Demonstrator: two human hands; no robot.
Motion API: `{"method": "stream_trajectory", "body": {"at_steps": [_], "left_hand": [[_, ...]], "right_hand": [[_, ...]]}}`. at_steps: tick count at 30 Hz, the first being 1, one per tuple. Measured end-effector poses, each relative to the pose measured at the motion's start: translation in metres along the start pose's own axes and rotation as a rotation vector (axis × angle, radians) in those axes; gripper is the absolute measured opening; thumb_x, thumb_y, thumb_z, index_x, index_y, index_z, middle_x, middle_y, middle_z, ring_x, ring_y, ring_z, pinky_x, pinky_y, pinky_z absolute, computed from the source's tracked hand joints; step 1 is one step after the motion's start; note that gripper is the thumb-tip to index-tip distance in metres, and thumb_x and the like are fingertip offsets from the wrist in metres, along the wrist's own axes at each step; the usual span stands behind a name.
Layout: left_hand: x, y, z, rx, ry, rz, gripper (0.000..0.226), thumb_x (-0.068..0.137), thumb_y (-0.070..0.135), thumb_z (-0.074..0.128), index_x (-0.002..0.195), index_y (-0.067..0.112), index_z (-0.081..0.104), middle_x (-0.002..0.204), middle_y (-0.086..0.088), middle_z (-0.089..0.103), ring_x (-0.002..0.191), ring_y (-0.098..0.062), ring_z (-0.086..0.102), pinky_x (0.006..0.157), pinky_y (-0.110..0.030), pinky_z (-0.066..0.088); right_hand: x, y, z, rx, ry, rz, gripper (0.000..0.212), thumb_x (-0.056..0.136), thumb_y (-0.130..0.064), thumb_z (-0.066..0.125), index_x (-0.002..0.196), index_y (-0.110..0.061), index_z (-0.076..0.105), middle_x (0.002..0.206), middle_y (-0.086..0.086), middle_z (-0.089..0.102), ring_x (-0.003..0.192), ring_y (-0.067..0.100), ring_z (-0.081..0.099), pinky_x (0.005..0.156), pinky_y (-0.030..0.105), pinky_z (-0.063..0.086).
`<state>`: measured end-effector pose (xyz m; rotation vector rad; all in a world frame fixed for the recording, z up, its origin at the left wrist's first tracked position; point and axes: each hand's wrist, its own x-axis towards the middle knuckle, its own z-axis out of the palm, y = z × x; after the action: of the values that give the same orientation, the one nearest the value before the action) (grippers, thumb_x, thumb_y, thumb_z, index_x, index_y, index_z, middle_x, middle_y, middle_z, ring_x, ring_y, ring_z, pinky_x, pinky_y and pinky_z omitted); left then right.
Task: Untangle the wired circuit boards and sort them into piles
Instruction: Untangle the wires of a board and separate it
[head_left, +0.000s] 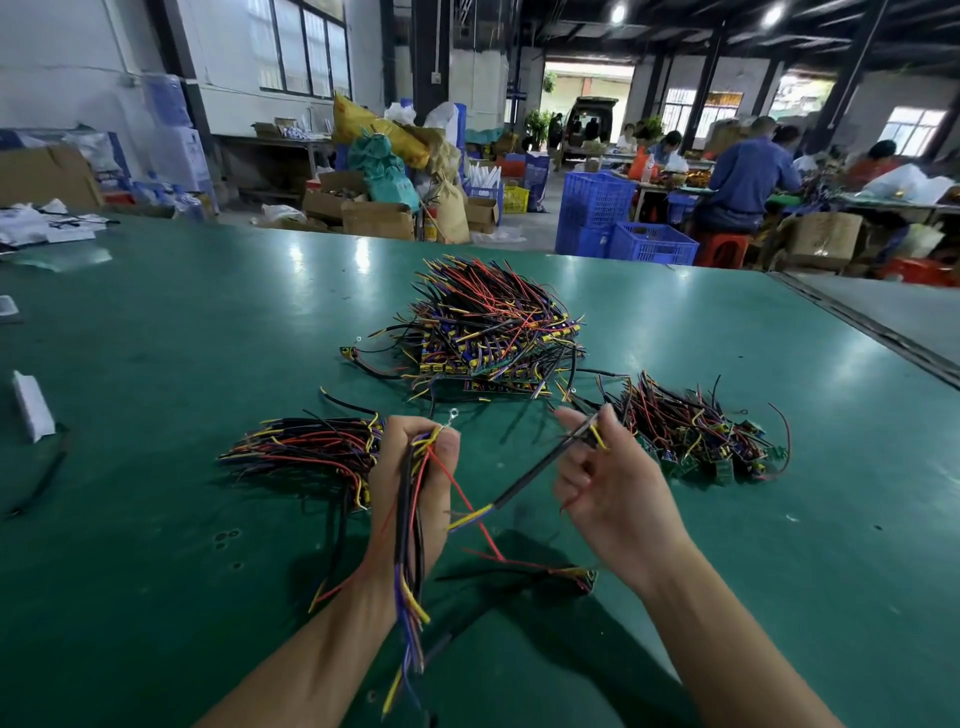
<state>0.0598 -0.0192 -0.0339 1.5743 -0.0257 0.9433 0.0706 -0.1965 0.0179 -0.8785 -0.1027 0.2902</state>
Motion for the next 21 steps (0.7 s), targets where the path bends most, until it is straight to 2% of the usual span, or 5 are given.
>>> {"method": "stream_trajectory", "body": {"at_steps": [4, 8, 12, 15, 21], "left_hand": [[-0.003, 0.012, -0.001, -0.101, -0.147, -0.100, 0.035, 0.085, 0.066, 0.053, 0.083, 0.031, 0.052, 0.062, -0.001, 0.052, 0.049, -0.008, 0.044, 0.047, -0.018, 0.036], [-0.005, 0.025, 0.005, -0.305, -0.407, -0.549, 0.042, 0.086, 0.062, 0.053, 0.093, 0.020, 0.051, 0.082, -0.002, 0.073, 0.040, -0.013, 0.050, 0.038, -0.019, 0.031], [-0.001, 0.033, 0.006, -0.498, -0.542, -0.903, 0.068, 0.078, 0.056, 0.046, 0.120, 0.004, 0.057, 0.105, -0.005, 0.074, 0.056, -0.016, 0.068, 0.041, -0.020, 0.047], [0.002, 0.037, 0.003, -0.610, -0.633, -1.037, 0.068, 0.079, 0.057, 0.046, 0.112, 0.003, 0.069, 0.097, -0.011, 0.075, 0.064, -0.019, 0.072, 0.047, -0.023, 0.055], [0.011, 0.030, 0.000, -0.920, -0.440, -1.015, 0.059, 0.080, 0.048, 0.050, 0.103, -0.002, 0.070, 0.099, -0.016, 0.074, 0.083, -0.023, 0.074, 0.063, -0.028, 0.060]], "right_hand": [[0.002, -0.005, -0.004, 0.064, 0.036, -0.087, 0.026, 0.082, -0.039, 0.059, 0.085, -0.017, 0.071, 0.059, -0.006, 0.040, 0.048, 0.007, 0.036, 0.048, 0.018, 0.039], [0.002, -0.005, -0.006, 0.130, 0.084, -0.081, 0.012, 0.079, -0.028, 0.063, 0.084, -0.017, 0.061, 0.069, -0.001, 0.063, 0.055, 0.009, 0.057, 0.059, 0.023, 0.053], [0.002, -0.003, -0.008, 0.260, 0.055, -0.117, 0.005, 0.079, -0.011, 0.061, 0.082, -0.012, 0.057, 0.081, 0.008, 0.070, 0.073, 0.014, 0.071, 0.069, 0.025, 0.058], [0.004, -0.001, -0.011, 0.254, 0.034, -0.140, 0.005, 0.079, -0.003, 0.060, 0.083, -0.005, 0.057, 0.081, 0.012, 0.070, 0.075, 0.018, 0.072, 0.070, 0.026, 0.058], [0.005, 0.008, -0.015, -0.399, 0.036, -0.074, 0.034, 0.089, 0.017, 0.042, 0.110, -0.008, 0.054, 0.085, 0.008, 0.068, 0.063, 0.016, 0.059, 0.065, 0.028, 0.054]]}}
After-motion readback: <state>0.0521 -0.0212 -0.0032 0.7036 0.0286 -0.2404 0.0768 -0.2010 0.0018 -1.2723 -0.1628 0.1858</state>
